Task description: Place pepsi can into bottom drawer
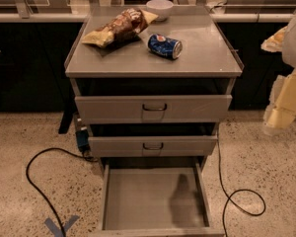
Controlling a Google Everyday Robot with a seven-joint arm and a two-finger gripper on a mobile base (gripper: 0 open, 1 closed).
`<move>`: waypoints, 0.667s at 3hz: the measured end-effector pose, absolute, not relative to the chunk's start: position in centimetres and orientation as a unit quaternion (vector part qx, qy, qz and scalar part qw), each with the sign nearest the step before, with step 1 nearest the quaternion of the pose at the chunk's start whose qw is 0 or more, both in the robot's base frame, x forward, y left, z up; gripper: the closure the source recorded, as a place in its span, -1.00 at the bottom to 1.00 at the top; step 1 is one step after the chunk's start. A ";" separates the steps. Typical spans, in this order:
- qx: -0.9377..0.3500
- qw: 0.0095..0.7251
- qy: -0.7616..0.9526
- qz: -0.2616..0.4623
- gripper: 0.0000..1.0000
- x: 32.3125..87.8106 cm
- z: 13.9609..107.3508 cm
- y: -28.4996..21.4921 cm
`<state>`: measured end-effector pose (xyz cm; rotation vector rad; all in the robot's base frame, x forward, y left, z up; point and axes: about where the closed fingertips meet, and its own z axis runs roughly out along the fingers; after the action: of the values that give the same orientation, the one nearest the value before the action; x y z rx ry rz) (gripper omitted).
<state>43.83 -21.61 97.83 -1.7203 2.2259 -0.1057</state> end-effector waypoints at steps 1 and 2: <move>-0.603 0.163 0.780 -0.037 -1.00 43.8 97.8 -21.6; -0.597 0.174 0.782 -0.046 -1.00 46.2 97.1 -21.3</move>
Offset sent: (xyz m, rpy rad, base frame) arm 0.0614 0.0061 -0.0233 0.0066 -0.0550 -0.0333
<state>46.18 -21.31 97.12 -1.6932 2.2161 -0.1291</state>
